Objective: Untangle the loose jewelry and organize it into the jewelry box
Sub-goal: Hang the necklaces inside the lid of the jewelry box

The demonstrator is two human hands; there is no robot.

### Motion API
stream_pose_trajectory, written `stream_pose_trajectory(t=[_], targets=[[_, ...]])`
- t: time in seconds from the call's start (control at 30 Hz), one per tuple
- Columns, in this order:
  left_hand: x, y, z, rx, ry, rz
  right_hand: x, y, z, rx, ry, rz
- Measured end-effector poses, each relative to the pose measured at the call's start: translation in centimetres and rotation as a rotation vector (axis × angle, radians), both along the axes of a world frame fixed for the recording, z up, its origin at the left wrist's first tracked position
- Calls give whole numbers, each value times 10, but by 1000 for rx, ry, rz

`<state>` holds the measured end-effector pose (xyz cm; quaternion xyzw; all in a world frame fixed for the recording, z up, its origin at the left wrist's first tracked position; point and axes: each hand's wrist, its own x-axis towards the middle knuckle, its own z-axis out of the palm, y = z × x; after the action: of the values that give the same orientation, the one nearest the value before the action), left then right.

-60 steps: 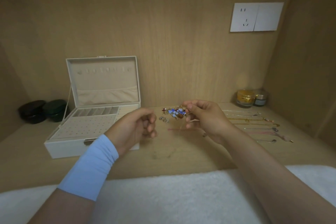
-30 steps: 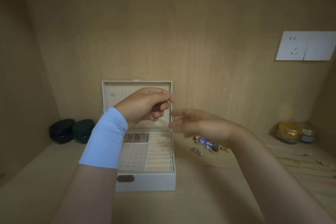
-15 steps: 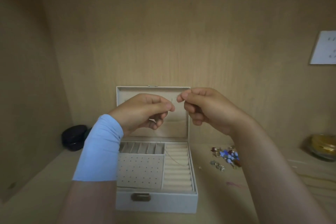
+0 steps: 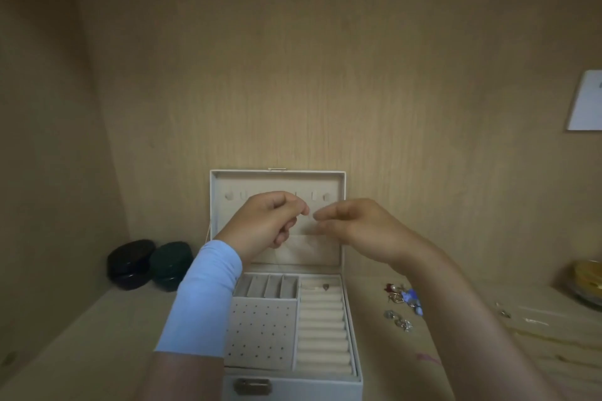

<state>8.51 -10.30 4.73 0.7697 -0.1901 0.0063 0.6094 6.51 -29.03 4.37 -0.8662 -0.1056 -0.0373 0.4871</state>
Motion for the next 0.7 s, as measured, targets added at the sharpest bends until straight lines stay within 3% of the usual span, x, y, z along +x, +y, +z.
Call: stream_pose_trajectory(t=[0.17, 0.43, 0.6, 0.7], targets=[[-3, -6, 3, 121, -116, 25, 2, 12, -2, 291, -12, 185], [8, -13, 6, 92, -159, 127, 2, 6, -4, 242, -67, -42], [33, -19, -8, 134, -177, 248, 15, 7, -17, 287, -251, -317], [43, -26, -13, 199, -207, 361, 25, 9, -22, 202, -366, -490]])
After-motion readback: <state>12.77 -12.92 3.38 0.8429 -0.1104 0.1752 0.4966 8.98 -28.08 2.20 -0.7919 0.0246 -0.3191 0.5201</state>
